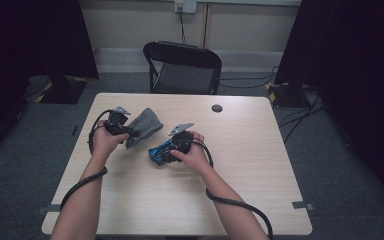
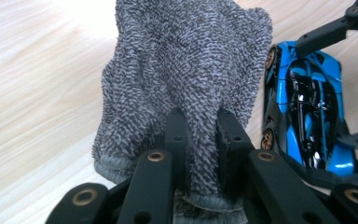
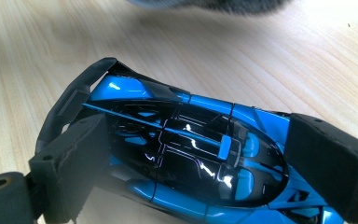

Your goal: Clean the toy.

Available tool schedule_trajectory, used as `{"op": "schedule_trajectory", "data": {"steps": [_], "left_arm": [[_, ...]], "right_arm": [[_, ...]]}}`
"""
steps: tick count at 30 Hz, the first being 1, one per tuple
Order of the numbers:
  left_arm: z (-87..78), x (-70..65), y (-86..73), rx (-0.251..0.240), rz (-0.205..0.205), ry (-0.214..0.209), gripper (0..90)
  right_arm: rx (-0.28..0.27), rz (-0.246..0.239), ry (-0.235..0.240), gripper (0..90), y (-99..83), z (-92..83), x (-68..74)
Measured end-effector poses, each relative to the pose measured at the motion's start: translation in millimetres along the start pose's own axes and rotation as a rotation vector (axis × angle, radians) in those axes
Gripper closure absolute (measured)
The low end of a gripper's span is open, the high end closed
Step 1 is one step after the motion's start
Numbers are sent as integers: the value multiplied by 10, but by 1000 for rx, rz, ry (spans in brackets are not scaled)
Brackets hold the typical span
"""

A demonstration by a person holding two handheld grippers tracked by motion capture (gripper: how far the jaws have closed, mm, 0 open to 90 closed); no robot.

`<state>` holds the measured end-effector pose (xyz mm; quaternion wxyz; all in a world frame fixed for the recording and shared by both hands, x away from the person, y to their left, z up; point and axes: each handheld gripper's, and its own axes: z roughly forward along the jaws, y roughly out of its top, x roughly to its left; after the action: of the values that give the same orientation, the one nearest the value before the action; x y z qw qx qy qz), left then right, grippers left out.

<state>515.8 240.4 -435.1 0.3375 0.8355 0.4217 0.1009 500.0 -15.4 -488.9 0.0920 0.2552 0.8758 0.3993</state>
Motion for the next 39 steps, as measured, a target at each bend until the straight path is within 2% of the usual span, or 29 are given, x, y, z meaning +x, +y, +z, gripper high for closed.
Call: {"op": "schedule_trajectory", "data": {"steps": [5,8,15,20,24,30,33,38,39], "left_arm": [[202,-21,78,9,22,-5,774],[313,-40,119,-2,15,-19,773],[555,-155,199,27,22,-49,771],[686,-200,208,81,59,-52,768],[740,-225,219,84,57,-67,766],[757,-268,231,97,78,-77,765],[760,-284,228,103,83,-96,767],[753,-297,227,112,95,-96,768],[752,-308,224,107,85,-93,768]], "right_arm": [[9,-1,5,69,15,5,-2],[4,-8,6,69,7,4,-7],[0,-6,7,69,4,4,-4],[0,-7,7,70,3,4,-4],[7,-9,8,69,9,3,-6],[3,-9,7,69,4,4,-5],[5,-9,6,70,6,3,-5],[10,-8,7,69,13,6,-4],[11,-8,7,69,14,6,-4]]}}
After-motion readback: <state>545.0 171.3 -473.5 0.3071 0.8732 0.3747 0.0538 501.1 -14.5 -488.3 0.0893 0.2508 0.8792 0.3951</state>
